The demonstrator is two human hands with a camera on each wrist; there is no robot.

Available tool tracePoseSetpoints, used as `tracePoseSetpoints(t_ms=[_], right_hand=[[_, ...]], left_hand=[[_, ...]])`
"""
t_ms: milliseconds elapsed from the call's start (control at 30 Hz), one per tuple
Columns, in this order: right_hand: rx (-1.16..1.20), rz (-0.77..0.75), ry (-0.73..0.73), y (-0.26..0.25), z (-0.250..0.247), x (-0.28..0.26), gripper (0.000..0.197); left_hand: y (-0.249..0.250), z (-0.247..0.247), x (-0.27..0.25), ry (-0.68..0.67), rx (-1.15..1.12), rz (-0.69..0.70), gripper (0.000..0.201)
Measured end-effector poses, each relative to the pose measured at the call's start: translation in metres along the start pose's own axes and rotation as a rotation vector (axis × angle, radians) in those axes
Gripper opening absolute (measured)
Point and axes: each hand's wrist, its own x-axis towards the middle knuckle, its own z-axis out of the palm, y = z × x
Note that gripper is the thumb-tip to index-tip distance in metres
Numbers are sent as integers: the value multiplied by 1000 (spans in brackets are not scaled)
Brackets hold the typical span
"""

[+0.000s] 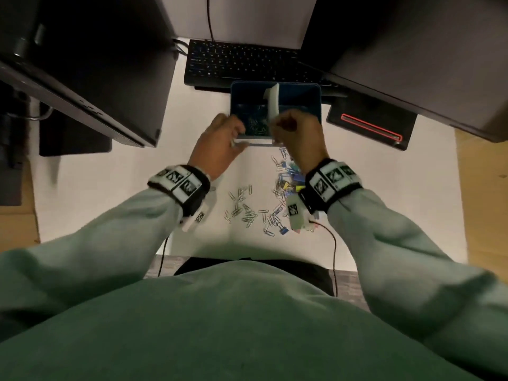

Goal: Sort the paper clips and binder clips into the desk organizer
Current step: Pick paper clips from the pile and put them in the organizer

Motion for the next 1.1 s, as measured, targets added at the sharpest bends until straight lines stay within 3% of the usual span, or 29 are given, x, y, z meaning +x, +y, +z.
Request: tracePoseSetpoints(t_ms=[67,167,233,300,367,467,567,733,833,967,1100], right_hand=[[-34,11,50,-9,10,23,7],[-171,4,-26,-9,29,39,9],[-361,-111,-48,-1,33,28,21],[-480,-233,-86,9,29,-1,30],[-588,-232,-246,27,25,-41,40],[-839,-139,-566,63,25,-95,65],[-965,-142,-696,90,34,-119,70],[-882,-235,-617,101,54,-105,23],[-839,-211,-600,100,62,-90,10],[-620,-32,-552,99,53,-72,7],[-236,241,-438,93,25,-62,4]], left_hand=[[-12,12,-36,-171,47,-104,44],[-32,42,-81,-472,225,-230,93],[-39,63,-94,-522,297,-226,113],[-41,81,-95,-509,341,-153,116],[-41,93,-91,-498,376,-84,106],[-41,100,-88,-429,347,-12,68],[-41,99,-84,-394,294,17,40],[-44,98,-79,-401,293,32,23],[-39,92,-70,-437,230,-26,15],[-42,80,-64,-427,80,-65,9],[-36,48,-61,-311,-128,-134,6]])
